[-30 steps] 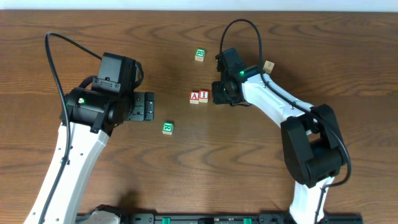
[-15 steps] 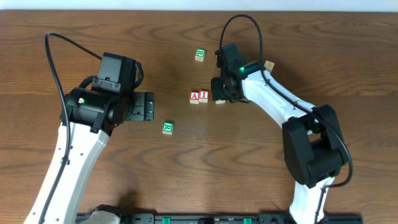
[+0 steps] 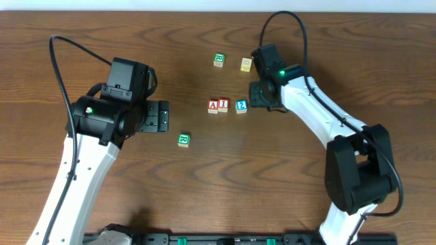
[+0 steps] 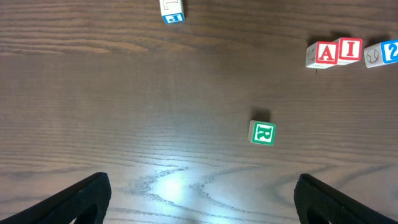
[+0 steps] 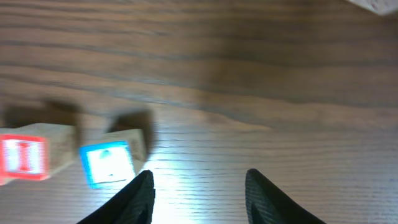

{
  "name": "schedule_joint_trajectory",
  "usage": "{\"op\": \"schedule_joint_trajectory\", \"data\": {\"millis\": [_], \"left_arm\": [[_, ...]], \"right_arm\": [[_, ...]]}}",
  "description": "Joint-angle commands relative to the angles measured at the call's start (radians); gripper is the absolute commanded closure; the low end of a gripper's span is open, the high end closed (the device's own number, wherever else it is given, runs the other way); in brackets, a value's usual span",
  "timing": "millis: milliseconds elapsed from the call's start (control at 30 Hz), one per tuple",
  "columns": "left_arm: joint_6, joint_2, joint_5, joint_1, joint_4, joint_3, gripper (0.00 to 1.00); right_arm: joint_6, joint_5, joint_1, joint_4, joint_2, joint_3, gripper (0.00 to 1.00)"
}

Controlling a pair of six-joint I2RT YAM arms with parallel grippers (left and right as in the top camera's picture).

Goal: Spell out Ai2
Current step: 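Lower the blue '2' block right of the 'I' block and open right gripper, then push the '2' block left against the 'I' block with right gripper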

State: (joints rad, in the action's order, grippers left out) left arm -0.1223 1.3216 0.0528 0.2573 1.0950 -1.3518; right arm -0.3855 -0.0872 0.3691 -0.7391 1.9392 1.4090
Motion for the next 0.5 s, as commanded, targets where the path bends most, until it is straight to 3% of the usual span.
{"op": "schedule_joint_trajectory", "data": {"millis": [0, 467], "left_arm": [[0.011, -0.011, 0.006, 0.0, 0.002, -0.01, 0.05], [0.011, -0.011, 0.006, 0.0, 0.002, -0.01, 0.05]], "right_arm": [[-0.002, -0.016, -0.009, 0.009, -0.015, -0.03, 0.55], [-0.003, 0.013, 0.001, 0.075, -0.009, -0.084, 0.55]]}}
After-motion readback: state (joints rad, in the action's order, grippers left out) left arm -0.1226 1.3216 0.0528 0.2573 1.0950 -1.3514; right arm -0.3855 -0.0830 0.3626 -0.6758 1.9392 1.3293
